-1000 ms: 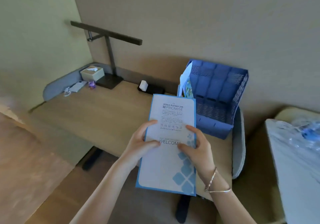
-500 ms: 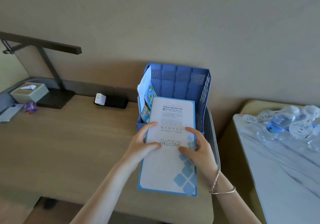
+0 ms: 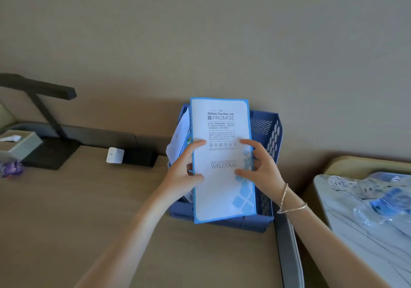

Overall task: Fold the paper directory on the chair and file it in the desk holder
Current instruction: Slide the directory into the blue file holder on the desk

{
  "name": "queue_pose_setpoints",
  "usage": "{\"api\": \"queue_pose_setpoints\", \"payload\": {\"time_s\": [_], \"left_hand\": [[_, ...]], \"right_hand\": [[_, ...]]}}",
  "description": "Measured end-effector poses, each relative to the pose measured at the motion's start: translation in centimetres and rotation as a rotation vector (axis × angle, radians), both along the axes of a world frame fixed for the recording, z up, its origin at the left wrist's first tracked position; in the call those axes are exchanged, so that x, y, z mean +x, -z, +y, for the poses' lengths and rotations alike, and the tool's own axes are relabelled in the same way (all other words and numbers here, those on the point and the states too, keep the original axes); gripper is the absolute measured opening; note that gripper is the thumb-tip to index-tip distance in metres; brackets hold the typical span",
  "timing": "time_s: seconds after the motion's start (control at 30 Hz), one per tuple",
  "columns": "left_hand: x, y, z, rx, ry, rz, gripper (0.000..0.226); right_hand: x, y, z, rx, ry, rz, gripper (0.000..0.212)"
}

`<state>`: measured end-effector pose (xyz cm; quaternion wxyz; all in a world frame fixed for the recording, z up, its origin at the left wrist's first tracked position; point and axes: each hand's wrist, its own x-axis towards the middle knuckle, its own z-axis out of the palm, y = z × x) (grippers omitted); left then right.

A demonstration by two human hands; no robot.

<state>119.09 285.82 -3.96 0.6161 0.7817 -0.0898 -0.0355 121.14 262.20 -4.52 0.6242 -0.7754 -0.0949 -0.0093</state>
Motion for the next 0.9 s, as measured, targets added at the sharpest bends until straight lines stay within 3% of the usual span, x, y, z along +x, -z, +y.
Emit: {"api": "queue_pose_setpoints", "payload": {"time_s": [0.27, 0.37, 0.63, 0.9], "left_hand": [[4.0, 2.9, 0.5, 0.093, -0.165, -0.176, 0.083], [4.5, 4.5, -0.1, 0.173, -0.280, -0.195, 0.081], [3.5, 10.4, -2.5, 0.333, -0.536, -0.170, 0.080], [3.5, 14.2, -4.7, 0.301, -0.692, -0.103, 0.082]], "right_hand": [[8.5, 1.4, 1.9, -0.207, -0.138, -0.076, 0.073], [11.0, 3.0, 2.3, -0.186, -0.168, -0.057, 0.072], [13.9, 8.8, 4.8, -0.259, -0.286, -0.062, 0.083], [15.4, 12.0, 5.7, -0.303, -0.354, -0.073, 0.084]]}}
